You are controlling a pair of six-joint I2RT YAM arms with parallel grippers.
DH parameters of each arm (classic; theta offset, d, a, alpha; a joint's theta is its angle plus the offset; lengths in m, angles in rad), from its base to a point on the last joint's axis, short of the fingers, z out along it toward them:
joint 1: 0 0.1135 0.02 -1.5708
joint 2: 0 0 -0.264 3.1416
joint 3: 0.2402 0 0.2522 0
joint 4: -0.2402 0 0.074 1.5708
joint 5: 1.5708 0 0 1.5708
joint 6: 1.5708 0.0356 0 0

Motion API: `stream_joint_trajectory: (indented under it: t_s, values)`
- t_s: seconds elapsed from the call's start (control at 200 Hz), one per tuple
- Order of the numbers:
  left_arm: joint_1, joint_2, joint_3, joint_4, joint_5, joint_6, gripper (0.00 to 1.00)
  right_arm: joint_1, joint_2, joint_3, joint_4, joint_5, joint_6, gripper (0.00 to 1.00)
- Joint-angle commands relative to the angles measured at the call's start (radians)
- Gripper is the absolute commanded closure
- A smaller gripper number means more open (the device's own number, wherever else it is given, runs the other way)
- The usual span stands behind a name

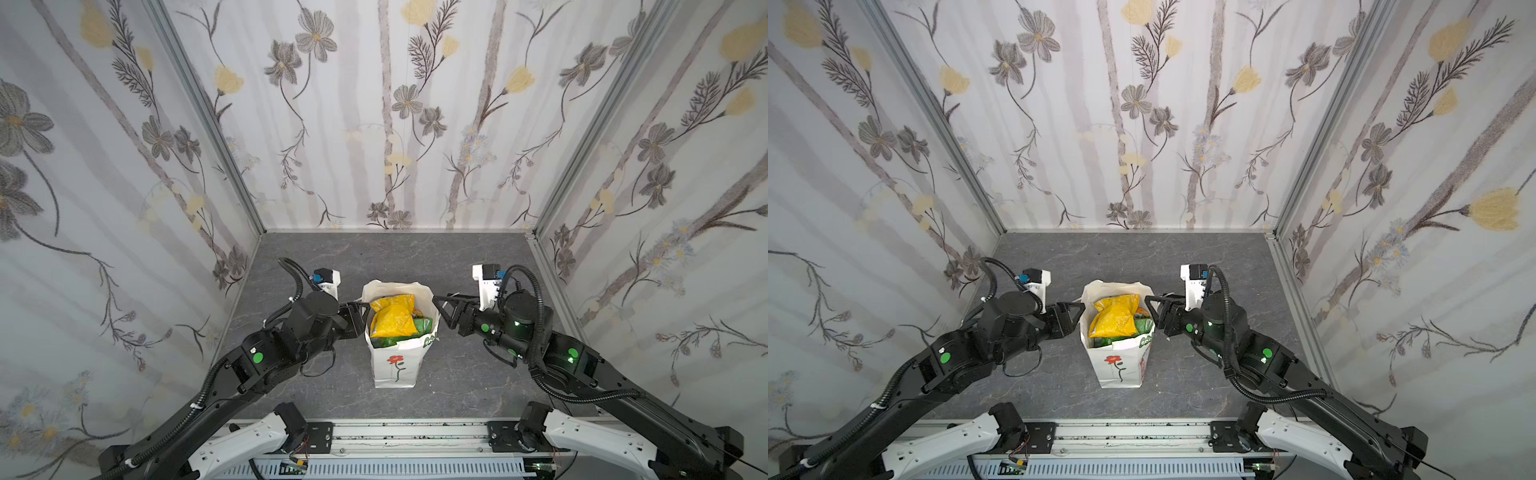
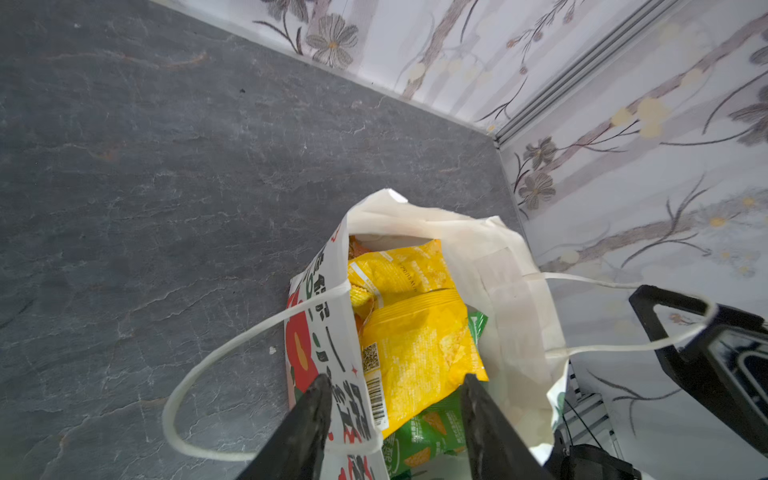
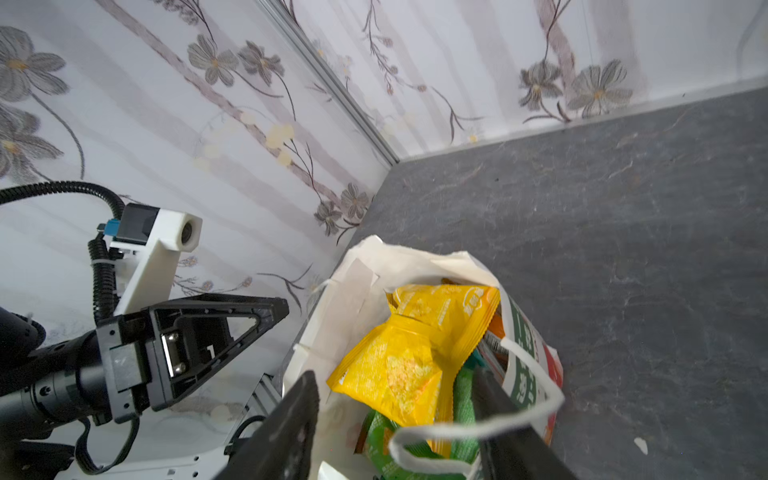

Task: Take the snacks out of the paper bag

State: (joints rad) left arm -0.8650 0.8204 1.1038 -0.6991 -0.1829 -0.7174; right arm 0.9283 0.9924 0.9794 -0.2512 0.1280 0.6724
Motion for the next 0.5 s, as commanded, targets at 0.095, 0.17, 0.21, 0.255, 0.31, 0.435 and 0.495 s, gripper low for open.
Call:
stream_joint_trajectory:
  t_s: [0.095,0.17,0.21,0.255,0.31,0.435,0.495]
  values:
    - [0.001,-0.035,0.067,0.010,-0.030,0.120,0.49,0.000,-0.020,0.109,-0.039,0.083,-0.138,0.30]
    - [0.001,-0.007,0.120,-0.023,-0.013,0.142,0.49,0.000,0.009,0.173,-0.069,0.004,-0.168,0.28]
    - [0.001,0.012,0.144,-0.040,-0.004,0.153,0.49,0.001,0.037,0.215,-0.096,-0.044,-0.181,0.28]
    - [0.001,0.026,0.163,-0.056,0.006,0.174,0.47,0.008,0.072,0.268,-0.142,-0.076,-0.192,0.28]
    - [0.002,0.036,0.175,-0.069,0.026,0.216,0.44,0.024,0.112,0.309,-0.179,-0.089,-0.205,0.28]
    - [0.001,0.044,0.205,-0.134,0.044,0.323,0.36,0.062,0.236,0.405,-0.295,-0.085,-0.236,0.28]
    - [0.001,0.037,0.224,-0.169,0.032,0.357,0.32,0.083,0.299,0.452,-0.354,-0.047,-0.245,0.28]
